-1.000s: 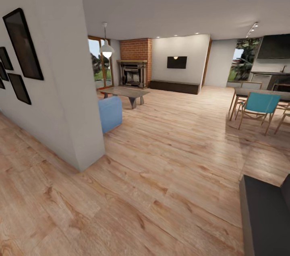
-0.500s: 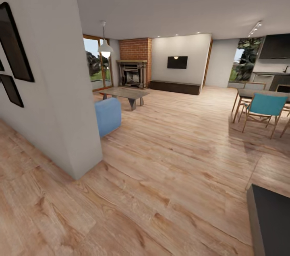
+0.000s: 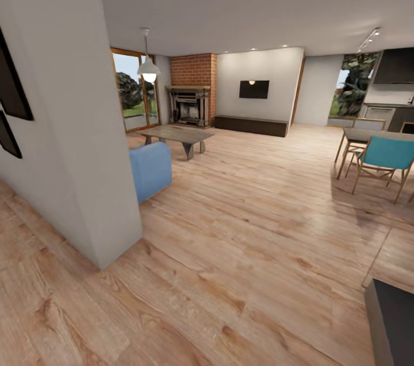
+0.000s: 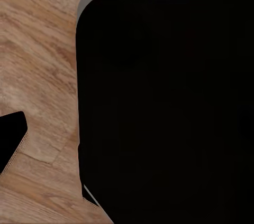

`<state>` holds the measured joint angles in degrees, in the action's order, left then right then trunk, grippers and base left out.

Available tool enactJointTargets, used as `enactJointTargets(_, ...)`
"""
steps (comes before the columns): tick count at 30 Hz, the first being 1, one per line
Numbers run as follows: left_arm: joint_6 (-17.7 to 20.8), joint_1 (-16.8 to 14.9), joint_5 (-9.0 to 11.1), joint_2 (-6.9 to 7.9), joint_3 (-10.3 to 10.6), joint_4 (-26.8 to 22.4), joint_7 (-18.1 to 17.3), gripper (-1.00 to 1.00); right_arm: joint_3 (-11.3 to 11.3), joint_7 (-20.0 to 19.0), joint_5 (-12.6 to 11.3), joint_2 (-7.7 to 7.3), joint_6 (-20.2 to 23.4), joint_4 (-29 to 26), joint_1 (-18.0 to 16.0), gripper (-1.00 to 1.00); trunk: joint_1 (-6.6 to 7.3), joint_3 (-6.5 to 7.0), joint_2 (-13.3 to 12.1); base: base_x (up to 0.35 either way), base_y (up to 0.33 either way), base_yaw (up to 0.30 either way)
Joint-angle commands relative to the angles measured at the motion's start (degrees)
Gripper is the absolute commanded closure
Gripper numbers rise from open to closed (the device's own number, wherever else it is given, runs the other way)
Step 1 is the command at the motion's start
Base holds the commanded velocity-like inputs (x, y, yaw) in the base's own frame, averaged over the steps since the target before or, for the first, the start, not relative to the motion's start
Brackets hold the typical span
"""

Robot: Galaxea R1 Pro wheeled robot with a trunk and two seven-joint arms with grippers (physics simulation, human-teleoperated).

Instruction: Move the two storage containers from the living room to the garage. In the garage, place one container on the floor and stack the other container on top of it (either order is fine).

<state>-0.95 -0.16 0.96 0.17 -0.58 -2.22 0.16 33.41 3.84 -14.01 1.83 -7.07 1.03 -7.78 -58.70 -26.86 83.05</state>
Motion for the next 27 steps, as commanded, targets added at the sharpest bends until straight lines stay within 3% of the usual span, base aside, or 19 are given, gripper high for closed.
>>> enactJointTargets(1,-0.10,-0.02,0.10,0.00,-0.04,0.00,0.02,-1.00,0.46,0.12,-0.53,0.03,-0.24,0.11,-0.04,-1.00,-0.03,-0.06,0.03,0.322,0.000,0.000)
enactJointTargets(27,-0.10,-0.02,0.10,0.00,-0.03,0.02,0.02,-1.00,0.48,0.12,-0.49,0.10,-0.23,0.11,-0.04,-1.00,-0.03,-0.06,0.03,0.322,0.000,0.000)
